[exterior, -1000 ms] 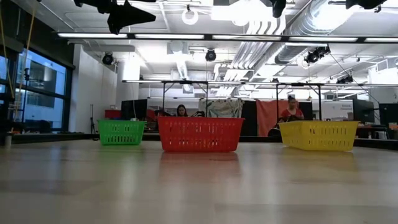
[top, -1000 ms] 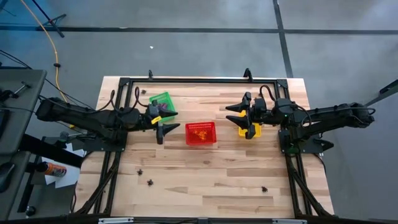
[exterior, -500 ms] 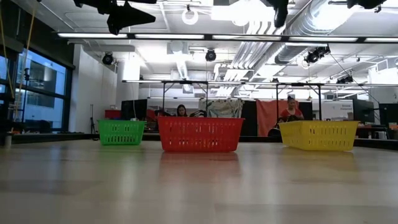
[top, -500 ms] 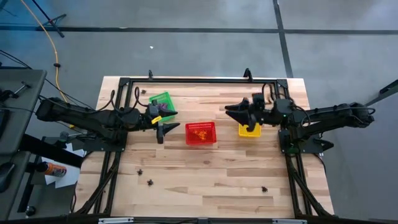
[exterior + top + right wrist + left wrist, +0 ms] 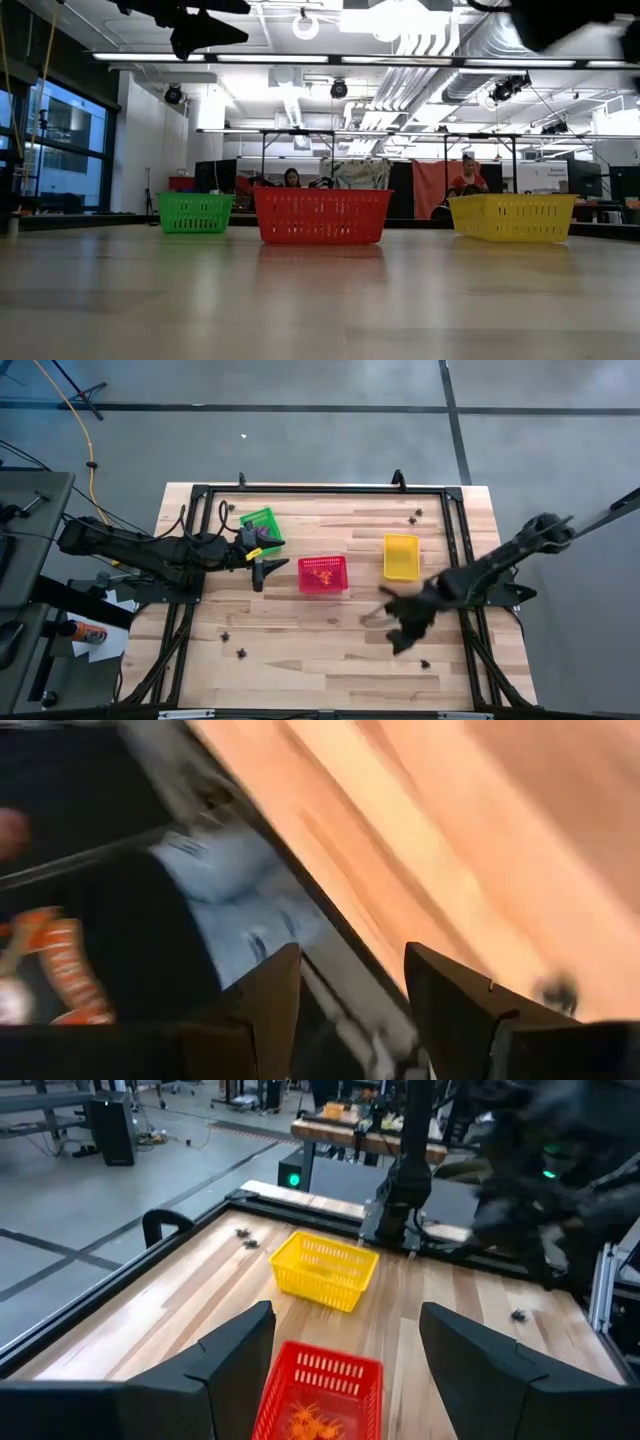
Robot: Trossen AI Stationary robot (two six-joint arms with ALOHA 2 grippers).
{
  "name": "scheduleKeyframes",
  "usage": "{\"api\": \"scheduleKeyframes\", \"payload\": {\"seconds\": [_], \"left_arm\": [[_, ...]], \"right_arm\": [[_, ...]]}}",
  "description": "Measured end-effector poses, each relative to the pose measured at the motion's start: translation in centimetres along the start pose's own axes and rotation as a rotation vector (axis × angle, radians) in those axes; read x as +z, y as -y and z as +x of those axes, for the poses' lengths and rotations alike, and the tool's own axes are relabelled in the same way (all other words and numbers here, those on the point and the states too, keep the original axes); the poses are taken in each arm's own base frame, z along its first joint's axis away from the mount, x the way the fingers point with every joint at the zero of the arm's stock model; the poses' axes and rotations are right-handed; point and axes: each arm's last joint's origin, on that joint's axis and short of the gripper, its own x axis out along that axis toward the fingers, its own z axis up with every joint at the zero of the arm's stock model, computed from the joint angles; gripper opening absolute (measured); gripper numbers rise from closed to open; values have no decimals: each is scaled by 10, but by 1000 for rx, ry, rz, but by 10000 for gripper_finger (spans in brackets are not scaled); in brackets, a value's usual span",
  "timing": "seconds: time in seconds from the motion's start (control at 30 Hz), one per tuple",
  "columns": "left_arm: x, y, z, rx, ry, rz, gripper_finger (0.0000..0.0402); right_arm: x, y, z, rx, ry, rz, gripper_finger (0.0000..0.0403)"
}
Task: Sort Halloween decoration
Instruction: Put the black spider toy into the yellow bin
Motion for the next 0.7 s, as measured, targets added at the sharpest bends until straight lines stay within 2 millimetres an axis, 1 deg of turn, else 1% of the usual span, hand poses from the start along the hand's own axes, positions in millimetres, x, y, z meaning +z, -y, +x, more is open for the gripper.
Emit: {"api": "scheduleKeyframes", "payload": {"seconds": [0.13,0.2,0.27,0.37,0.57,0.7], "left_arm": [[-3,-1,0,6,-28,11,239],[-4,-1,0,8,-37,15,239],[-5,-1,0,10,-46,11,239],[-6,-1,0,13,-58,14,239],[-7,-1,0,8,-69,18,239],[-7,-1,0,9,-75,19,239]], "right_arm": [[-24,13,45,-182,-111,177,176],[-33,19,60,-257,-150,245,176],[-37,25,72,-316,-172,293,176],[-37,32,82,-385,-162,361,176],[-32,48,92,-531,-40,539,176],[-30,52,99,-557,-10,609,176]]}}
